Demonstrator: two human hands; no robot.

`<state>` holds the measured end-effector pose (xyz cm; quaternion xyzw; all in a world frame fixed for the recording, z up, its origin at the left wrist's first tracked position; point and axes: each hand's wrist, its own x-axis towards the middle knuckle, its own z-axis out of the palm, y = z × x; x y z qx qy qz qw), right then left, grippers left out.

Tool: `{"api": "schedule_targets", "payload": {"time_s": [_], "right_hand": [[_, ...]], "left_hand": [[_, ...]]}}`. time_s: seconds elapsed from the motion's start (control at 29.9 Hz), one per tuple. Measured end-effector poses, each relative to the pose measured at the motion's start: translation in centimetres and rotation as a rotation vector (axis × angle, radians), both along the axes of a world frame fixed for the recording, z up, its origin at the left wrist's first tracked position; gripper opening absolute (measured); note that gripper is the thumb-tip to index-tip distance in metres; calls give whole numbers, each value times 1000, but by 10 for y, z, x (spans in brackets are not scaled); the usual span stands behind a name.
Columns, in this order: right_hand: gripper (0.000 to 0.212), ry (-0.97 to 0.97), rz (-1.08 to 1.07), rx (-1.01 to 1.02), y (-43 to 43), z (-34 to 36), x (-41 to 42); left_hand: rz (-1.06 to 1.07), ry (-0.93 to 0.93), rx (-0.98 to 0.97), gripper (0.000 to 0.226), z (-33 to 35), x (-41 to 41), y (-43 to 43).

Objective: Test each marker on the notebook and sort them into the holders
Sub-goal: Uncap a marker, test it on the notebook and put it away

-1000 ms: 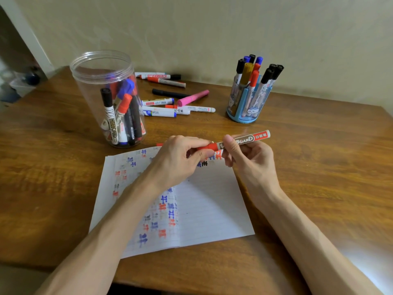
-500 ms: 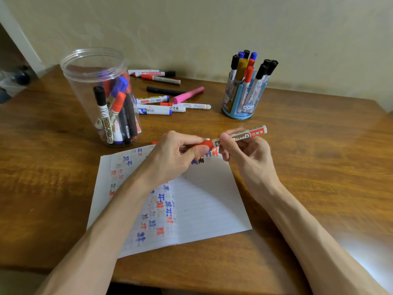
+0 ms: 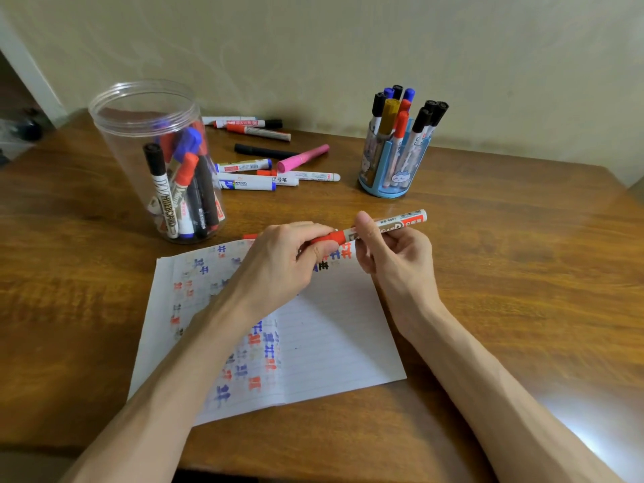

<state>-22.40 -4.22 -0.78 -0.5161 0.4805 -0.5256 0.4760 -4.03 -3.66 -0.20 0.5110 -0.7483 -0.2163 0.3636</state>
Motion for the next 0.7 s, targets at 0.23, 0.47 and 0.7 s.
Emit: {"api": "schedule_targets", "payload": {"time_s": [0.23, 0.47, 0.7], "right_hand": [[33, -64, -255, 52, -16, 0, -28], [28, 25, -94, 53, -14, -2, -16], [15, 139, -5, 37, -12, -3, -18]], "left_hand": [[190, 114, 5, 19, 4, 41, -9], [127, 74, -2, 25, 0, 27, -10], [161, -43, -33, 27, -10, 27, -11]]}}
